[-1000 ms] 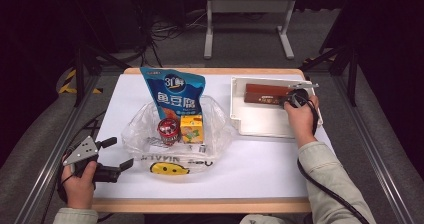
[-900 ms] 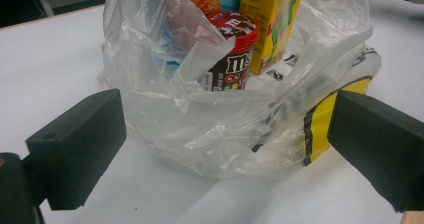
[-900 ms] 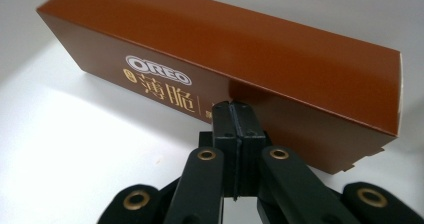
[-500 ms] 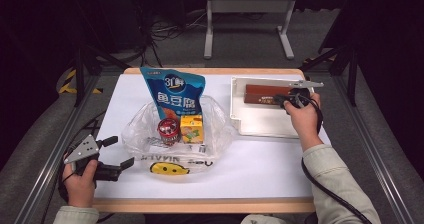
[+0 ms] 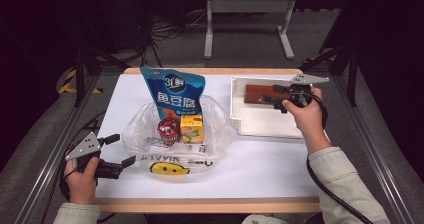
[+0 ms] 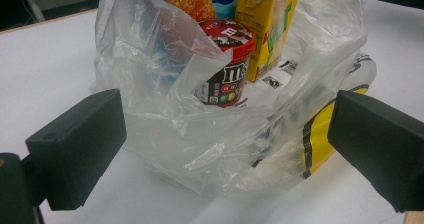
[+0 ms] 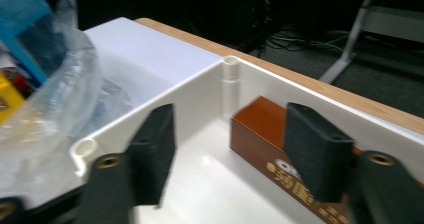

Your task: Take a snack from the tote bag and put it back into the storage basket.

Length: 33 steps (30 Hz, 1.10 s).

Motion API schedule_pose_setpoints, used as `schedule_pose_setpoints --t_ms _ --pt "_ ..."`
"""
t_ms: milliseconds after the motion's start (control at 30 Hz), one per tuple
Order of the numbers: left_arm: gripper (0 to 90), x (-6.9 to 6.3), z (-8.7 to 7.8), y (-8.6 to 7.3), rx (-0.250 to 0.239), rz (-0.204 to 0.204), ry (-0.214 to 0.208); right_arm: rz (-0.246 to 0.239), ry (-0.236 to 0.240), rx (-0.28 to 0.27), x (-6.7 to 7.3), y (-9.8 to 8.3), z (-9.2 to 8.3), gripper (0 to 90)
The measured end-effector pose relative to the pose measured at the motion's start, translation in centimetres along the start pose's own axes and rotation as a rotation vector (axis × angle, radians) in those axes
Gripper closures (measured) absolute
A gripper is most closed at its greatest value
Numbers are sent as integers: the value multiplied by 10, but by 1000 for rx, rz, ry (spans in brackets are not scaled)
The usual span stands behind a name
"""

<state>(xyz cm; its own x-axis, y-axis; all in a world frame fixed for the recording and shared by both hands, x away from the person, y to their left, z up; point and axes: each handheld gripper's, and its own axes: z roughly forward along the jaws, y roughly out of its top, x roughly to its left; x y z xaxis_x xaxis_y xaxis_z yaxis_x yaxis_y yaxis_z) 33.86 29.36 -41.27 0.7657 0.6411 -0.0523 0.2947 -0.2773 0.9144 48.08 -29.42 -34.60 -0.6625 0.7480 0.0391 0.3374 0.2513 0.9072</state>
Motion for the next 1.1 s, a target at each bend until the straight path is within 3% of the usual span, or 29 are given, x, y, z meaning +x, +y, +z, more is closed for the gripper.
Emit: schedule_pose_setpoints --t_ms 133,567,667,1100 --pt "26 1 2 2 -2 4 -5 -32 43 -12 13 10 -2 262" --pt "26 2 4 3 1 -1 -13 -142 162 -62 70 46 -10 210" --pt "27 2 5 3 2 0 -14 -148 196 -62 82 52 -10 217" --pt "27 2 6 3 4 3 -18 -174 255 -78 130 65 2 201"
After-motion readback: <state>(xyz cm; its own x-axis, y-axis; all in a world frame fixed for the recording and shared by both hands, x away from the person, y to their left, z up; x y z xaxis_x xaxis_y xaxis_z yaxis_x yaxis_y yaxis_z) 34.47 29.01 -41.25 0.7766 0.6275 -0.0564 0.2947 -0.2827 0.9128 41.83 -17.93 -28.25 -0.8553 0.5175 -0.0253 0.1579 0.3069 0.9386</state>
